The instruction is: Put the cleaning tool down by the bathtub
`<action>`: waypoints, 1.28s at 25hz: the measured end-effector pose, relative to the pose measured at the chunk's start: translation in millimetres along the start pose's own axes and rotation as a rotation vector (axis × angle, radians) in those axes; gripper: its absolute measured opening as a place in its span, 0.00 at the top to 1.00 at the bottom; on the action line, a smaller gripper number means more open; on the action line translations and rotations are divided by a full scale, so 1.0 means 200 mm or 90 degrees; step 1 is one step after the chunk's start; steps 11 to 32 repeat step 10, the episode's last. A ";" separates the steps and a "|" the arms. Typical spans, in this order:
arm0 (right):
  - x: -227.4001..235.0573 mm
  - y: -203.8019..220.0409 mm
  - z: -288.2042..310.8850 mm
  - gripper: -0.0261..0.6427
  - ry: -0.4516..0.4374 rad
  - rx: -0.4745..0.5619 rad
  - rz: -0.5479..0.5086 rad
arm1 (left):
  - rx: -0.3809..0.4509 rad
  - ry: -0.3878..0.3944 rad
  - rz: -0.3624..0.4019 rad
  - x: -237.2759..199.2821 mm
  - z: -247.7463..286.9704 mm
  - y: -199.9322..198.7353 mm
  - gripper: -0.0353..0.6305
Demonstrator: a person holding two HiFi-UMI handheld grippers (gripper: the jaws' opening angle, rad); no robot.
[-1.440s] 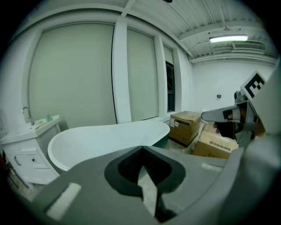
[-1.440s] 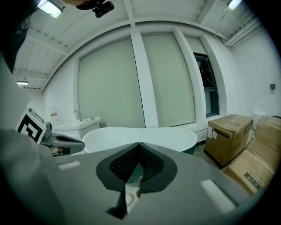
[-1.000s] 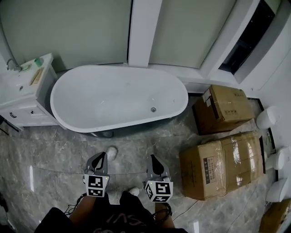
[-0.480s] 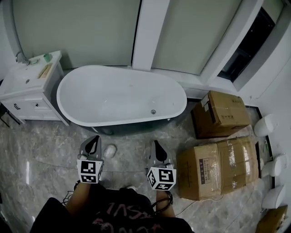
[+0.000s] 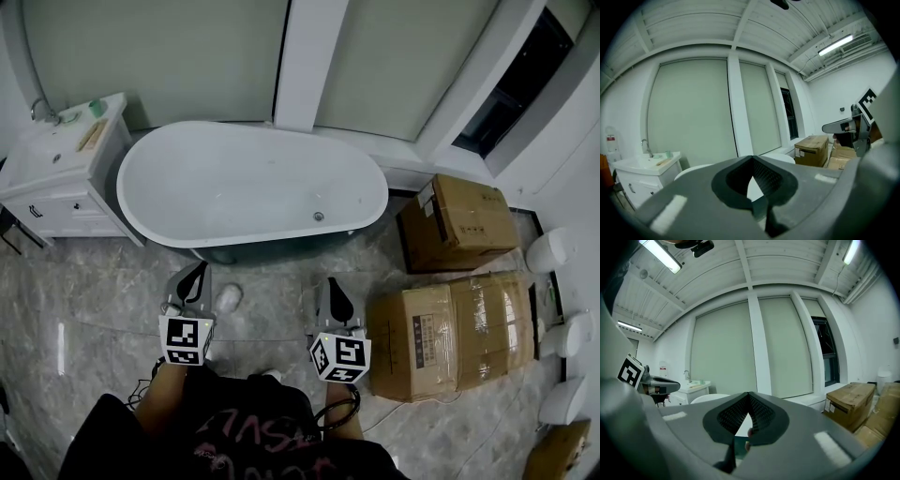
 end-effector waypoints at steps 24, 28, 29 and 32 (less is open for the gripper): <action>-0.03 0.02 0.07 0.94 -0.014 -0.002 -0.013 | -0.009 0.011 0.019 -0.04 0.02 0.03 0.95; -0.03 0.02 0.07 0.94 -0.014 -0.002 -0.013 | -0.009 0.011 0.019 -0.04 0.02 0.03 0.95; -0.03 0.02 0.07 0.94 -0.014 -0.002 -0.013 | -0.009 0.011 0.019 -0.04 0.02 0.03 0.95; -0.03 0.02 0.07 0.94 -0.014 -0.002 -0.013 | -0.009 0.011 0.019 -0.04 0.02 0.03 0.95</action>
Point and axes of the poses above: the fingertips, and each gripper's own axes: z forward along the fingers, x to its right, y out of its underside, the point moved 9 cm from there along -z, backward along the fingers, and after that the axes turned 4 degrees about -z, right-handed, at the moved point
